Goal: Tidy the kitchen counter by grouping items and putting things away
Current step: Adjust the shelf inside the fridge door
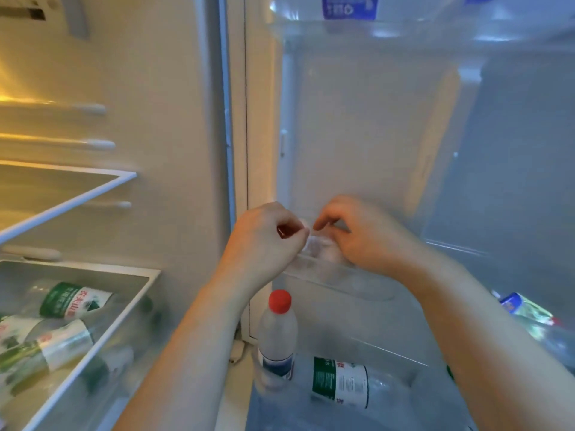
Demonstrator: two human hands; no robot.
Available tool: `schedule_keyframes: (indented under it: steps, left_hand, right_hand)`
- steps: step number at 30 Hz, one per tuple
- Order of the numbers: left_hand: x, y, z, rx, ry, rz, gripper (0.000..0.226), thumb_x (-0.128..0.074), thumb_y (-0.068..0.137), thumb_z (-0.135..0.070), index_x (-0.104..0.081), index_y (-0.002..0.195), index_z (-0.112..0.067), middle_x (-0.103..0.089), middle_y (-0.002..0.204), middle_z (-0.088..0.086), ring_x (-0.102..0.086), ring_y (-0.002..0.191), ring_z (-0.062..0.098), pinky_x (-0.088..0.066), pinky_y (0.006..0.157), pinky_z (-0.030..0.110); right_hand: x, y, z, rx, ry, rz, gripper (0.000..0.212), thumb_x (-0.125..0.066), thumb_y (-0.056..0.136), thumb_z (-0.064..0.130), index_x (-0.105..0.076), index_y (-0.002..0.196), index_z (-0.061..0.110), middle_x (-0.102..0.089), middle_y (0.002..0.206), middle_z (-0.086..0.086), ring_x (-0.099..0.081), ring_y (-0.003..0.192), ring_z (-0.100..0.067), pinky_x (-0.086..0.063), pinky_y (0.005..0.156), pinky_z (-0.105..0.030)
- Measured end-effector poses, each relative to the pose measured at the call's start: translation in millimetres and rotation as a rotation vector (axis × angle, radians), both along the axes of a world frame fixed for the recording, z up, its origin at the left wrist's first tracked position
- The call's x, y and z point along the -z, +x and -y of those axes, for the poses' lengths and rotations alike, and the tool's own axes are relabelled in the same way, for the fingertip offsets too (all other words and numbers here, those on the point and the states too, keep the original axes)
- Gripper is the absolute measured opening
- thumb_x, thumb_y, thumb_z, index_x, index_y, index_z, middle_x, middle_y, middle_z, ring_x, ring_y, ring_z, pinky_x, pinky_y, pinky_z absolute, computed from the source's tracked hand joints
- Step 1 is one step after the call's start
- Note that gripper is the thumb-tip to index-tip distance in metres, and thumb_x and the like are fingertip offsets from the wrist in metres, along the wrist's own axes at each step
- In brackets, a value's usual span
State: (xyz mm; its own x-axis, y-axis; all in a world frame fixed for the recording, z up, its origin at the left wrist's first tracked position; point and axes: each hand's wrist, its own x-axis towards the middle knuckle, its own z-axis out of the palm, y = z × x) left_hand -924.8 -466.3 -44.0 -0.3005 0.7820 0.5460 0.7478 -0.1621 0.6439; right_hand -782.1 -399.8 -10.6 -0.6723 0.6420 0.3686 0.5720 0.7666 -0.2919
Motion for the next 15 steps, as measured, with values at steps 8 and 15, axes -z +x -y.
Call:
schedule_keyframes:
  steps: [8,15]
  left_hand:
    - [-5.3,6.8,5.8,0.009,-0.066,-0.009,0.01,-0.066,0.078,-0.017,-0.075,0.073,-0.016,-0.062,0.082,-0.004,-0.055,0.078,0.01,-0.043,0.072,0.022]
    - [-8.6,6.1,8.1,0.013,-0.126,0.02,0.011,-0.065,0.077,-0.018,-0.074,0.071,-0.019,-0.061,0.084,-0.006,-0.055,0.082,0.01,-0.047,0.075,0.027]
  right_hand:
    - [9.0,-3.3,3.1,0.073,0.08,-0.017,0.016,-0.056,0.088,0.011,-0.072,0.09,0.01,-0.063,0.1,-0.007,-0.055,0.098,-0.023,-0.041,0.084,-0.032]
    - [9.8,-2.5,4.1,0.082,0.087,-0.065,0.007,-0.063,0.085,0.013,-0.069,0.081,0.013,-0.064,0.099,-0.006,-0.055,0.101,-0.023,-0.041,0.088,-0.035]
